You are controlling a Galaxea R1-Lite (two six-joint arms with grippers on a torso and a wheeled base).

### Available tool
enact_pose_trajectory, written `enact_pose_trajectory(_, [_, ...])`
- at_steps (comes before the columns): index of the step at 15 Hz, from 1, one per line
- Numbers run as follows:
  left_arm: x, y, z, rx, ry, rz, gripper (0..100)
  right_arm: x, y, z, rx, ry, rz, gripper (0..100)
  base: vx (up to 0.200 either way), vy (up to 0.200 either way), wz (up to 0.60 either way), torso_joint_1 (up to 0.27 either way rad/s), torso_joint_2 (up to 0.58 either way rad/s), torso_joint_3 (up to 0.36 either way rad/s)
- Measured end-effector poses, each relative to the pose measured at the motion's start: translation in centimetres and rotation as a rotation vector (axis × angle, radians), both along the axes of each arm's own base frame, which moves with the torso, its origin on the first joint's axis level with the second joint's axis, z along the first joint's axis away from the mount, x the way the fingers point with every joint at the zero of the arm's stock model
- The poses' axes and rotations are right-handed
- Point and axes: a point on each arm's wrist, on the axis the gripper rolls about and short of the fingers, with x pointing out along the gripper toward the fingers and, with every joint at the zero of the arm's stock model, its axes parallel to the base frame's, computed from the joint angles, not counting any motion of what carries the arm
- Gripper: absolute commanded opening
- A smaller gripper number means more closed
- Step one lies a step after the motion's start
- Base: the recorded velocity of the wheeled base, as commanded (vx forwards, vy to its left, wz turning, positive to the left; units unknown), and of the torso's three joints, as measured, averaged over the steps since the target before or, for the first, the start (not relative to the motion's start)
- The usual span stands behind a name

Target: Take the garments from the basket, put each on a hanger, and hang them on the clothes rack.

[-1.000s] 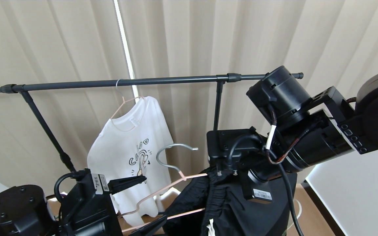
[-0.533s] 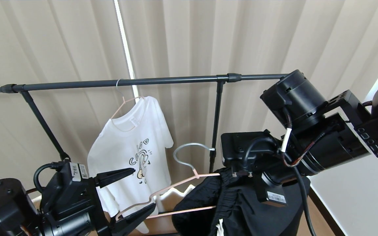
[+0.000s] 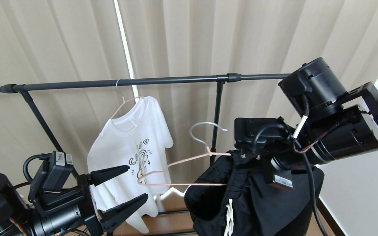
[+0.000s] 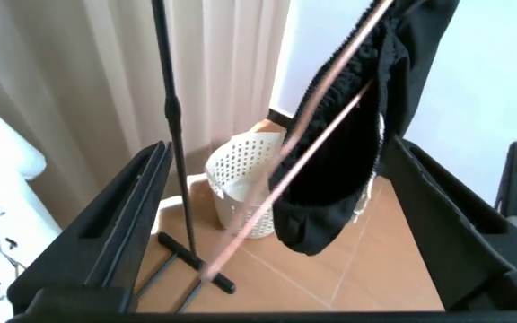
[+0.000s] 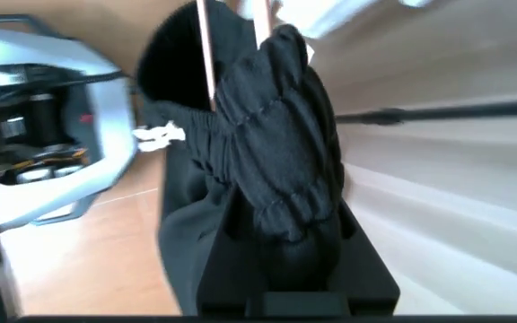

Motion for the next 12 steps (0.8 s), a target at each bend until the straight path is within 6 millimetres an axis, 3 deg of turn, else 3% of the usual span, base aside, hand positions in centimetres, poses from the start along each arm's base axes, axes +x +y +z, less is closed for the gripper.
enact_pose_trajectory(4, [1.1, -0.3, 1.1, -0.039, -0.013, 0.030, 100, 0.4, 0.0, 0.6, 0.022, -0.115, -0.118, 0, 0.000, 0.000, 0.00, 0.000, 0.00, 0.000])
enact_pose_trajectory(6, [1.7, -0.6, 0.5, 0.037, 0.160, 0.119, 100, 0.6, 0.1, 0.4, 0.073, -0.209, -0.177, 0, 0.000, 0.000, 0.00, 0.000, 0.00, 0.000])
enact_pose_trajectory(8, [2.0, -1.6, 1.0, 0.134, 0.287, 0.214, 100, 0.5, -0.1, 0.1, 0.120, -0.243, -0.224, 0, 0.000, 0.000, 0.00, 0.000, 0.00, 0.000])
enact_pose_trajectory(10, [1.9, -3.2, 2.4, 0.168, 0.270, 0.254, 100, 0.2, -0.4, 0.1, 0.159, -0.235, -0.257, 0, 0.000, 0.000, 0.00, 0.000, 0.00, 0.000])
enact_pose_trajectory(12, [2.3, -4.3, 2.6, 0.170, 0.265, 0.307, 100, -0.2, -0.6, 0.4, 0.196, -0.225, -0.283, 0, 0.000, 0.000, 0.00, 0.000, 0.00, 0.000])
